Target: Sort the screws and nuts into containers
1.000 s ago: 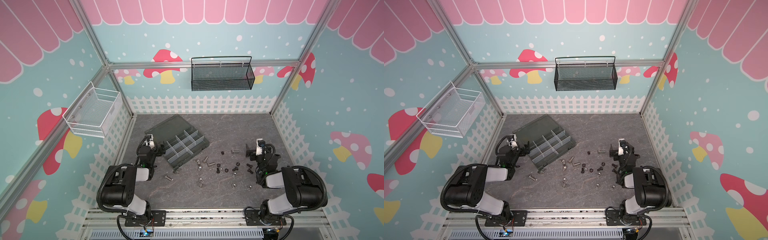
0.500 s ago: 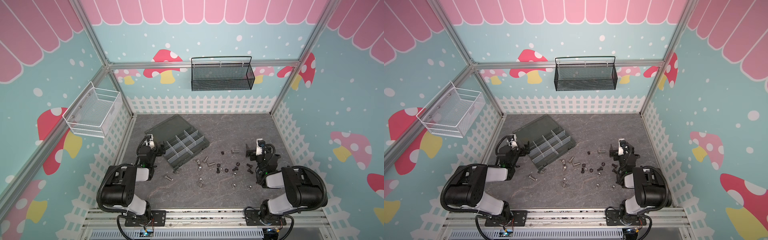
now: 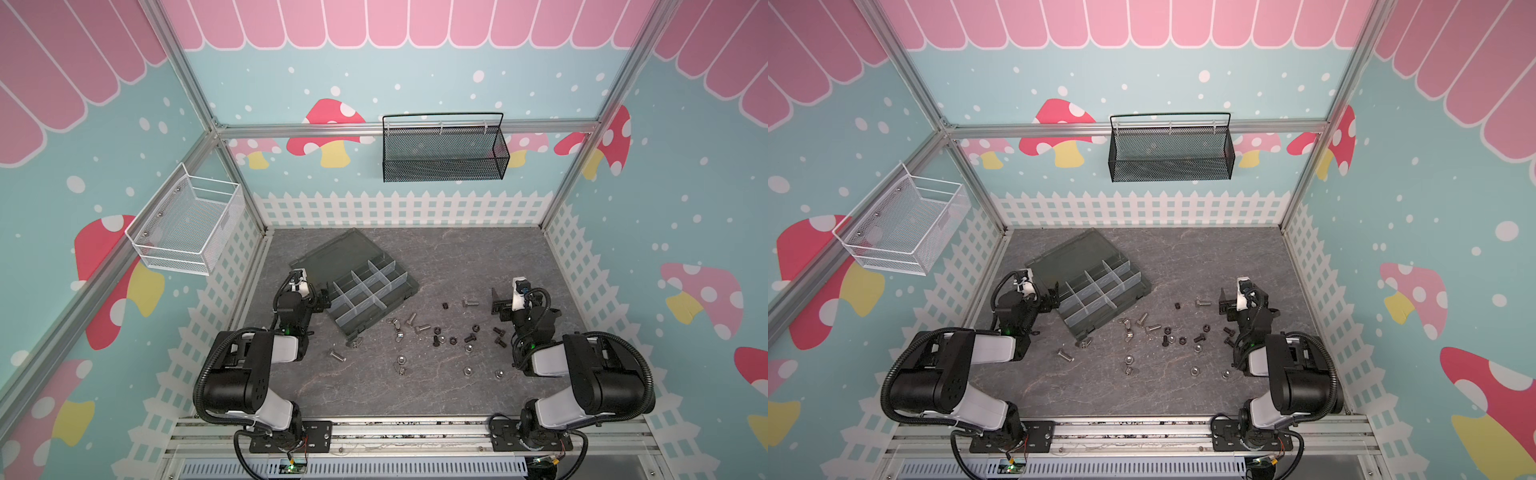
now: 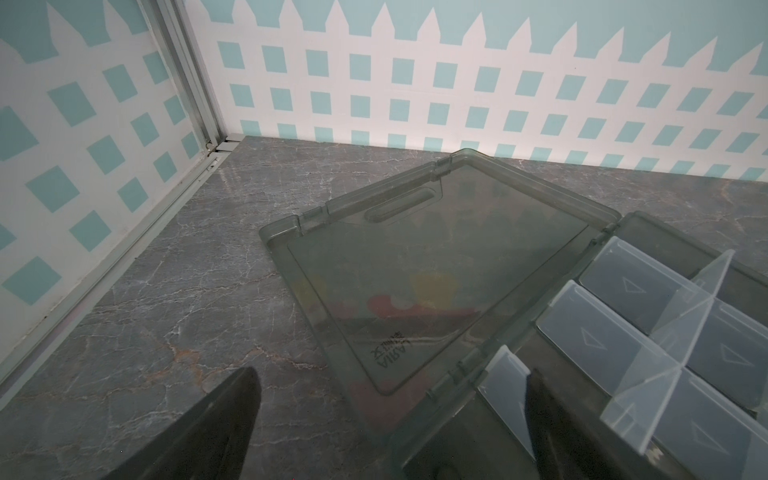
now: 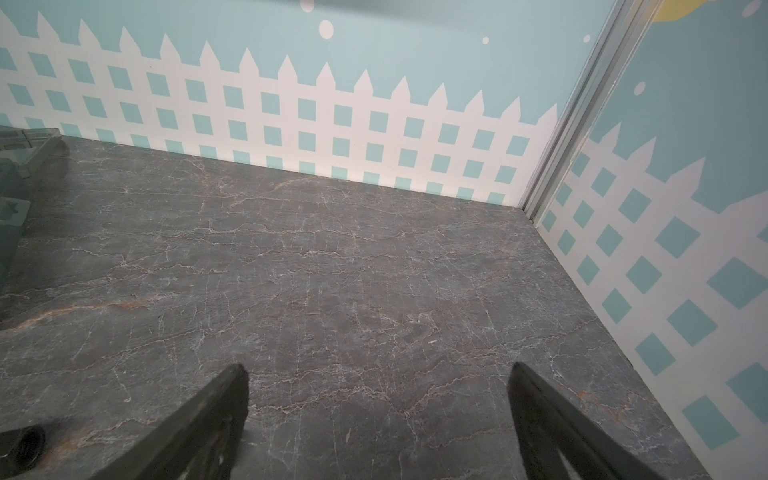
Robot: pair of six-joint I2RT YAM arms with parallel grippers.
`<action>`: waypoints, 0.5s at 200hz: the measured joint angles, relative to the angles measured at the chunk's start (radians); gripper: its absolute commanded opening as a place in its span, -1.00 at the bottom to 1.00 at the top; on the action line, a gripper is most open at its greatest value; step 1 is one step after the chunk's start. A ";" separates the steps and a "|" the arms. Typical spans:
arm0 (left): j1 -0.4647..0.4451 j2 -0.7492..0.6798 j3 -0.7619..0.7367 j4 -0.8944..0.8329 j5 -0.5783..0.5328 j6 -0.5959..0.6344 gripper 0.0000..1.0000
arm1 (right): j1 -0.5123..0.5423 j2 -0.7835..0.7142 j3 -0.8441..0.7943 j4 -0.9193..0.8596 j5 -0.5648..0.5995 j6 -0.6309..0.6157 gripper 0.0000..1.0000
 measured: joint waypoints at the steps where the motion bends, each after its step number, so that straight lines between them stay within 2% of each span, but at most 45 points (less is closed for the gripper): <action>1: 0.000 0.000 0.000 0.000 0.000 0.000 0.99 | 0.000 0.000 0.000 0.000 0.000 0.000 0.96; 100: 0.000 0.000 0.000 0.000 -0.008 0.000 0.99 | 0.000 -0.008 0.008 -0.030 0.008 0.001 0.97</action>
